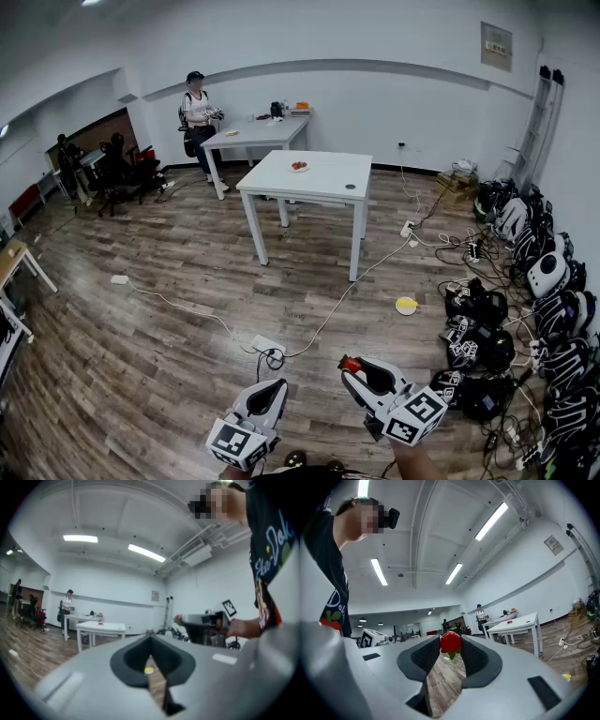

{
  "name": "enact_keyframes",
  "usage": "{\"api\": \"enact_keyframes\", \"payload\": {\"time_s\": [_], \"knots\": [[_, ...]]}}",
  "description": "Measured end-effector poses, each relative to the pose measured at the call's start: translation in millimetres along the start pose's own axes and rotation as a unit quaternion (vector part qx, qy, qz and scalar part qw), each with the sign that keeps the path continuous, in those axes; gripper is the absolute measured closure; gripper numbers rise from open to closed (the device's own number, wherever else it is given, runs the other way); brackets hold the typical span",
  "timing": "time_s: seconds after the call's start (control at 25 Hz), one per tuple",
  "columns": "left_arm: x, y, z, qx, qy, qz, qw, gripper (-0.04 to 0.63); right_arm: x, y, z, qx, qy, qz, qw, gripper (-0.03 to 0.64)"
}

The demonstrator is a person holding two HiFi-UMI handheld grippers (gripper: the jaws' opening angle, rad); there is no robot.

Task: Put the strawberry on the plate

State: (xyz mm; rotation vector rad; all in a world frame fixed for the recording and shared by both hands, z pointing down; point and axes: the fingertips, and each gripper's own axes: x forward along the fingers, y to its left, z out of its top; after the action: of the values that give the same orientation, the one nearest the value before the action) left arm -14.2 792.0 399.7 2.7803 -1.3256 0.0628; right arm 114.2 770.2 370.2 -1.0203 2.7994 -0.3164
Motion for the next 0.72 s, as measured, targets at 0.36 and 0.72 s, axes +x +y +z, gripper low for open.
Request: {"api": "enact_keyframes", "payload": {"time_s": [0.36, 0.72], "knots": [[21, -9, -8, 0.005, 0.013, 0.019, 0.9997, 0.607, -15, -32, 5, -0.013, -0.017, -0.013, 1.0, 0.468], [97, 54, -5, 0.005, -0.006, 0.011, 0.9999, 0.607, 46, -95, 11, -0.005, 0.0, -0.014, 1.0, 0.468]]}}
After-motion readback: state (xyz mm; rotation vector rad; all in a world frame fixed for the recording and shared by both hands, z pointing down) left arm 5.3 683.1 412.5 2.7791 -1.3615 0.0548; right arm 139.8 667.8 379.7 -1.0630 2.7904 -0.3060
